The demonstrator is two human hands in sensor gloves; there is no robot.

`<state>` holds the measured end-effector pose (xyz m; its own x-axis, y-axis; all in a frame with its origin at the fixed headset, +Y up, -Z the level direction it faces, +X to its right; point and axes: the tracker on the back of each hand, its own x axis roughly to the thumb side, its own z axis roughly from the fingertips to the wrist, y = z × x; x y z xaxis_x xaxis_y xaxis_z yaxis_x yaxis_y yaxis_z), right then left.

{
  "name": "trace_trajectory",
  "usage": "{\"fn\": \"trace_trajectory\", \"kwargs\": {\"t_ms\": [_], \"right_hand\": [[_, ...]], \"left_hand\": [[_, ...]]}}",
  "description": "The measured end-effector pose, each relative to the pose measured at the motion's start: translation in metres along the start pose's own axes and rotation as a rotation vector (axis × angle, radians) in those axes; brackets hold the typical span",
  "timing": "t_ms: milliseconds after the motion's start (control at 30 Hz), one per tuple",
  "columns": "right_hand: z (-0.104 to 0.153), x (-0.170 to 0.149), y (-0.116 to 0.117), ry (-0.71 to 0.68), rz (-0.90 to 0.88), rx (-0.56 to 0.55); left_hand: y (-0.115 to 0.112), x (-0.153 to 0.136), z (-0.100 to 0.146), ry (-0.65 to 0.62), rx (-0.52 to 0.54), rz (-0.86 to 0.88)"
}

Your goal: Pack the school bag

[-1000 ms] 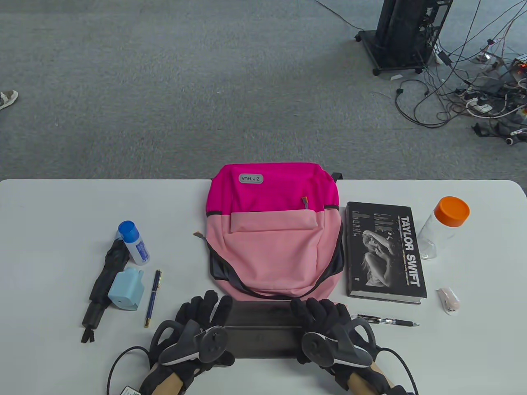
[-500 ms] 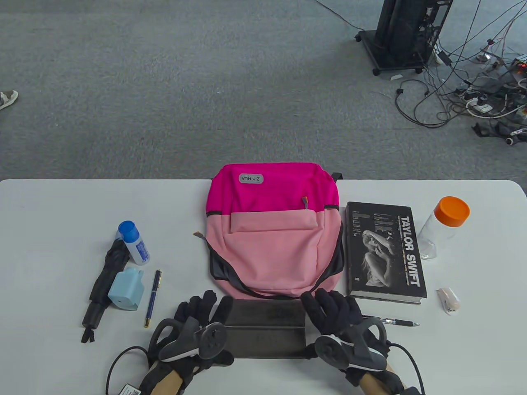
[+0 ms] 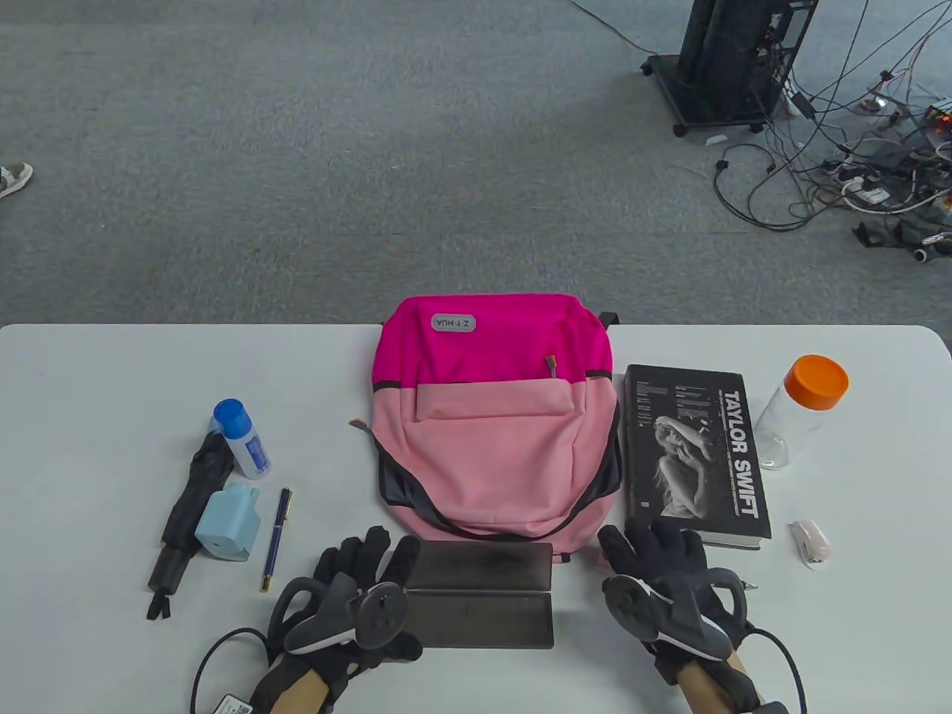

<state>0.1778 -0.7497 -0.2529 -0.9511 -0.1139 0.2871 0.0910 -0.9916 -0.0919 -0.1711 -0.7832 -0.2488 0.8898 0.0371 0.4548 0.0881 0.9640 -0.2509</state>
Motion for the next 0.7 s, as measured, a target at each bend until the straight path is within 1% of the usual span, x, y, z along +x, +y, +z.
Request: {"fn": "trace_trajectory", "kwargs": {"t_ms": [133, 333, 567, 700], "right_hand": [[-0.007, 0.004, 0.009, -0.005, 0.003, 0.046], [-0.015, 0.011, 0.021, -0.008, 0.085, 0.098], [-0.018, 0.012, 0.024, 0.004, 0.103, 0.097], [-0.019, 0.016, 0.026, 0.0, 0.15, 0.1]], "left_hand": [[-0.001, -0.001, 0.0, 0.002, -0.003, 0.009], [-0.001, -0.001, 0.0, 0.006, -0.008, 0.018], [-0.002, -0.002, 0.0, 0.004, -0.011, 0.032], [-0.002, -0.002, 0.0, 0.004, -0.011, 0.031]]}}
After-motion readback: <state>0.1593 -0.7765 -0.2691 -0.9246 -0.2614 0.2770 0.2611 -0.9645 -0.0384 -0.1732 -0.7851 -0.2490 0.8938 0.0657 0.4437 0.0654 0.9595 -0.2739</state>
